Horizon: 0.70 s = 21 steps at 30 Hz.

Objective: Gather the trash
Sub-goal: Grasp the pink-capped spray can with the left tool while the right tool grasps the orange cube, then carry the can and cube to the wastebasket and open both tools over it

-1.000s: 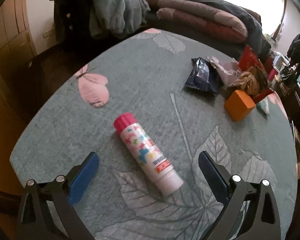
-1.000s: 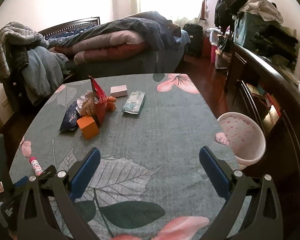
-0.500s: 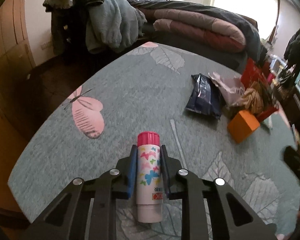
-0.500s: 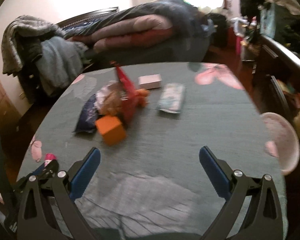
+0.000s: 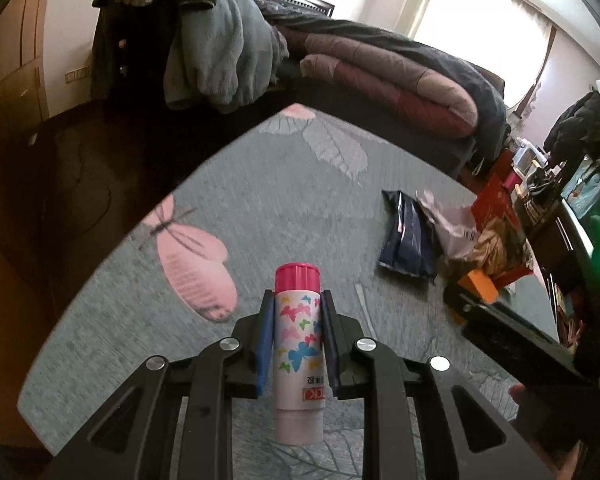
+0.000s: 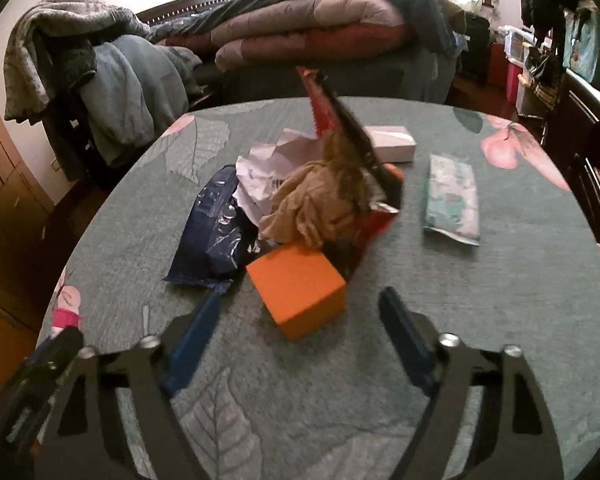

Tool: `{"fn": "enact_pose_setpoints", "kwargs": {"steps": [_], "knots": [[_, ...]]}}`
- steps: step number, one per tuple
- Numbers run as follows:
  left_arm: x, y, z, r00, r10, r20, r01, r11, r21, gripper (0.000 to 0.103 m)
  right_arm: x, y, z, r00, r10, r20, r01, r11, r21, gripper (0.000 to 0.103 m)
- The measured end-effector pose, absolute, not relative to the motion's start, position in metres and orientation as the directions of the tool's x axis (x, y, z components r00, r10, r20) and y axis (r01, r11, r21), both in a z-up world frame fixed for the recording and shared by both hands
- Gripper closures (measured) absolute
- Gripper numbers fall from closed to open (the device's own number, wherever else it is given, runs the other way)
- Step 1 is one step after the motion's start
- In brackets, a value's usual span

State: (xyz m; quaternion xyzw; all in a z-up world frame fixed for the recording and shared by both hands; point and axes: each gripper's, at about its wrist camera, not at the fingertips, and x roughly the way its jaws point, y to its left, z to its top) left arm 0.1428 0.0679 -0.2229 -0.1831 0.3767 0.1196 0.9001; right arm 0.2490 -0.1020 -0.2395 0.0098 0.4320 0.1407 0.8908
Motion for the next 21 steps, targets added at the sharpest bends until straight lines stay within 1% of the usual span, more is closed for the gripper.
{"fn": "enact_pose_setpoints", "kwargs": {"steps": [1, 2, 3, 8, 21], "knots": [[0.143, 0.069, -0.221, 0.692, 0.08, -0.718, -0.351, 0.906, -0.237, 0.081, 0.251, -0.1, -0.24, 0.585, 0.26, -0.769, -0.246, 0.96, 0.137, 0.049], [0.143, 0.07, -0.22, 0.693, 0.081, -0.716, -0.35, 0.907, -0.236, 0.081, 0.251, -0.098, -0.241, 0.582, 0.259, -0.771, -0.249, 0.959, 0.134, 0.057], [0.143, 0.07, -0.219, 0.695, 0.079, -0.715, -0.348, 0.907, -0.238, 0.081, 0.252, -0.097, -0.242, 0.58, 0.249, -0.776, -0.248, 0.961, 0.123, 0.059], [0.139, 0.069, -0.215, 0.704, 0.076, -0.706, -0.335, 0.912, -0.236, 0.081, 0.241, -0.105, -0.236, 0.592, 0.273, -0.758, -0.259, 0.955, 0.142, 0.059], [0.126, 0.047, -0.194, 0.725, 0.069, -0.686, -0.281, 0.938, -0.203, 0.081, 0.197, -0.148, -0.217, 0.629, 0.246, -0.737, -0.205, 0.968, 0.147, 0.059]]}}
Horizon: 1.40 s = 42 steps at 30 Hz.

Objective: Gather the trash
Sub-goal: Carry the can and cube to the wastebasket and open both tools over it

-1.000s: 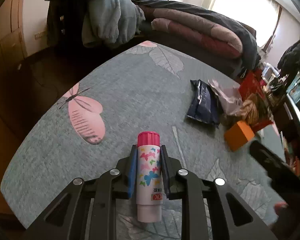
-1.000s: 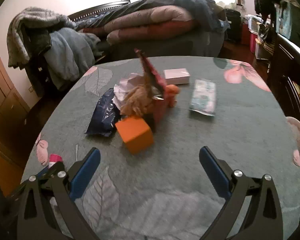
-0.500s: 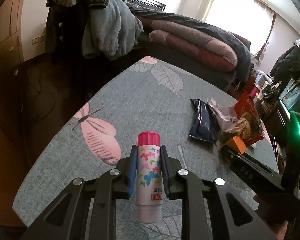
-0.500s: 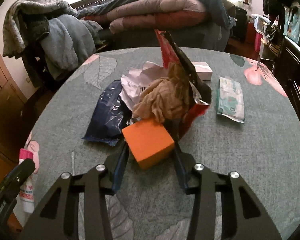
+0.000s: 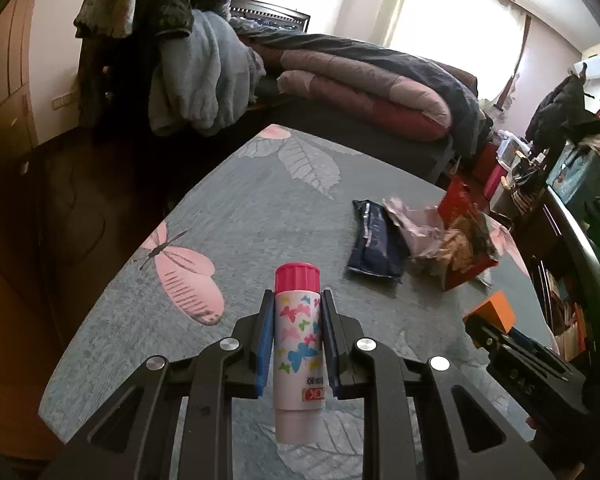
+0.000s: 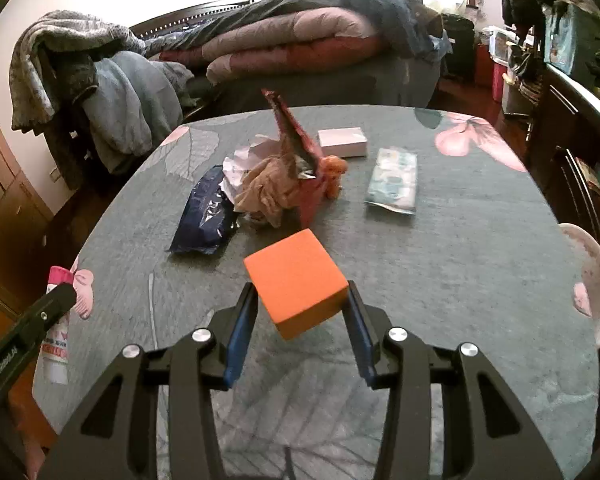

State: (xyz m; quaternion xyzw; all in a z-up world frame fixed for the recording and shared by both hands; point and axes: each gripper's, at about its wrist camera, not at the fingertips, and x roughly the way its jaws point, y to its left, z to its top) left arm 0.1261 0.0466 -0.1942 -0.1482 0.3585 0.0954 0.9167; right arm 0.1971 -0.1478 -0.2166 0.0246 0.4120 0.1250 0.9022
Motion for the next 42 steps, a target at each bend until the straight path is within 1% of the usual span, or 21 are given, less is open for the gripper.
{"fn": "enact_pose_setpoints", "kwargs": {"steps": [9, 18, 33, 42], "knots": [[0.116, 0.021, -0.175, 0.744, 0.063, -0.665, -0.232, 0.958, -0.169, 0.081, 0.166, -0.176, -0.191, 0.688, 0.221, -0.691, -0.175, 0.975, 0.138, 0.059], [0.112, -0.02, -0.158, 0.769, 0.022, -0.638, -0.145, 0.979, -0.14, 0.081, 0.144, -0.22, -0.174, 0.737, 0.177, -0.652, -0.109, 0.984, 0.144, 0.058], [0.13, -0.093, -0.143, 0.776, -0.058, -0.628, -0.003, 0.996, -0.094, 0.081, 0.126, -0.298, -0.178, 0.768, 0.106, -0.632, 0.016, 0.983, 0.185, 0.058], [0.147, -0.14, -0.137, 0.761, -0.156, -0.63, 0.118, 0.988, -0.103, 0.081, 0.123, -0.343, -0.185, 0.775, 0.058, -0.629, 0.097, 0.973, 0.209, 0.058]]}}
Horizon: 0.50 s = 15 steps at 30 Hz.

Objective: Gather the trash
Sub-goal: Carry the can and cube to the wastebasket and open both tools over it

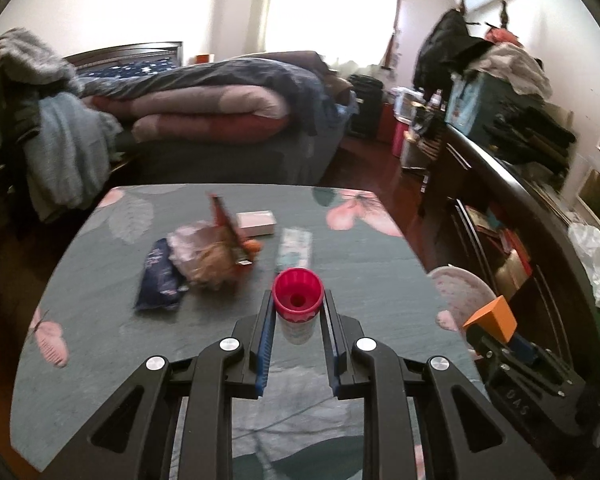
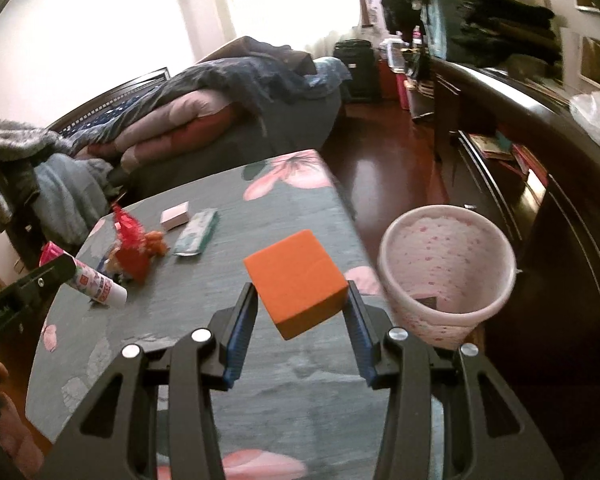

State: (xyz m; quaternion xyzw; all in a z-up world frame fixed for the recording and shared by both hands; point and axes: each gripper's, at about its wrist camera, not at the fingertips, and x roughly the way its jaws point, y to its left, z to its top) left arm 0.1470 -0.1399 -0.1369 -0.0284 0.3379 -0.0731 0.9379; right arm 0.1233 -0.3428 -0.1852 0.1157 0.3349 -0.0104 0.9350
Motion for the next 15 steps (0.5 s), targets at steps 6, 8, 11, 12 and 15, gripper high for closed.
{"fn": "enact_pose_setpoints", "kwargs": {"steps": [6, 8, 11, 12, 15], "knots": [[0.161, -0.177, -0.139, 0.735, -0.223, -0.641, 0.205, 0.973, -0.103, 0.081, 0.123, -0.375, -0.191, 0.777, 0.015, -0.629, 0.16, 0.962, 0.22, 0.058], [0.165, -0.189, -0.141, 0.727, -0.233, -0.645, 0.225, 0.97, -0.097, 0.081, 0.123, -0.387, -0.193, 0.778, 0.0, -0.629, 0.183, 0.957, 0.226, 0.058], [0.173, -0.203, -0.144, 0.713, -0.253, -0.654, 0.257, 0.962, -0.092, 0.081, 0.124, -0.402, -0.197, 0.777, -0.017, -0.629, 0.21, 0.949, 0.234, 0.058], [0.175, -0.208, -0.145, 0.71, -0.256, -0.656, 0.266, 0.96, -0.087, 0.081, 0.125, -0.406, -0.198, 0.777, -0.023, -0.63, 0.219, 0.947, 0.235, 0.058], [0.181, -0.226, -0.148, 0.7, -0.27, -0.661, 0.297, 0.952, -0.075, 0.081, 0.128, -0.42, -0.202, 0.773, -0.042, -0.634, 0.246, 0.94, 0.237, 0.058]]}}
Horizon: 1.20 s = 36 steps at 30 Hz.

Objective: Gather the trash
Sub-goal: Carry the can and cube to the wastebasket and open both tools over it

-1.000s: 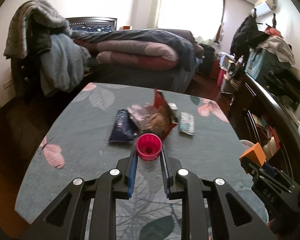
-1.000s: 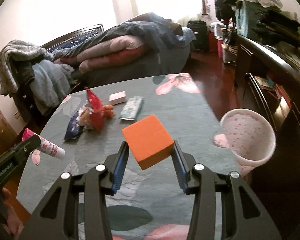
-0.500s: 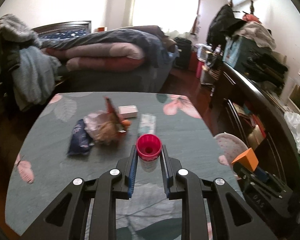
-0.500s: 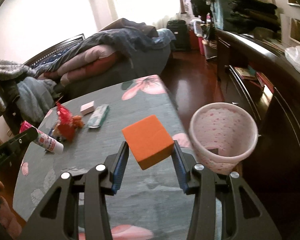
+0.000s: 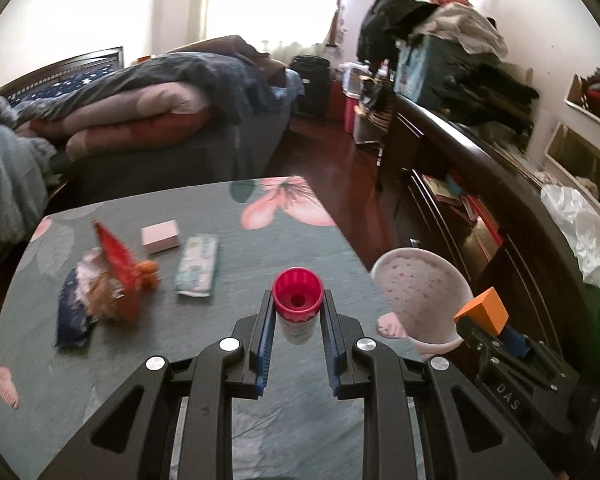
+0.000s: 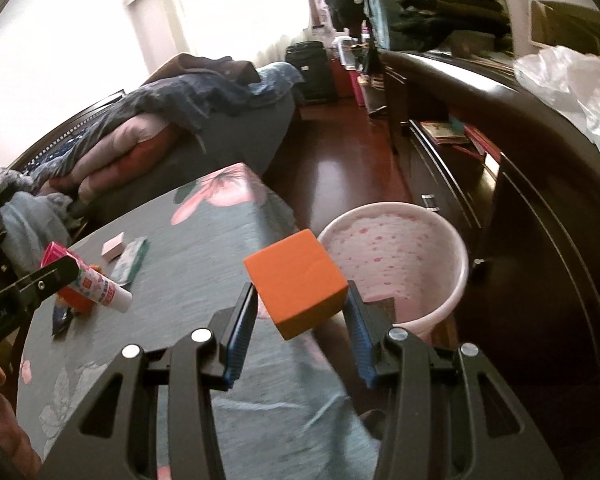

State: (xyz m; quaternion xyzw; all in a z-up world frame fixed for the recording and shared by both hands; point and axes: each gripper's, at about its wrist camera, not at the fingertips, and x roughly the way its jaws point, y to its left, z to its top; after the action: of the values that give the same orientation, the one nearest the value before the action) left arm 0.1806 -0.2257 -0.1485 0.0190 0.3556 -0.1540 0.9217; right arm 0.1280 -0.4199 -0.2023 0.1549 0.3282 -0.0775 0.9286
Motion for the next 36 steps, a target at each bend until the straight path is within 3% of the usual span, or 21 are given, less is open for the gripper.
{"fn": "enact_pose_setpoints", "kwargs": {"steps": [21, 36], "knots": [[0.246, -0.371, -0.176, 0.592, -0.399, -0.701, 0.534, 0.845, -0.03, 0.081, 0.168, -0.515, -0.244, 0.72, -0.132, -0.682, 0.382, 0.895, 0.23, 0.058], [0.304, -0.431, -0.214, 0.528, -0.364, -0.767, 0.545, 0.838, -0.023, 0.08, 0.211, -0.551, -0.29, 0.678, -0.122, -0.724, 0.402, 0.887, 0.227, 0.055]]}}
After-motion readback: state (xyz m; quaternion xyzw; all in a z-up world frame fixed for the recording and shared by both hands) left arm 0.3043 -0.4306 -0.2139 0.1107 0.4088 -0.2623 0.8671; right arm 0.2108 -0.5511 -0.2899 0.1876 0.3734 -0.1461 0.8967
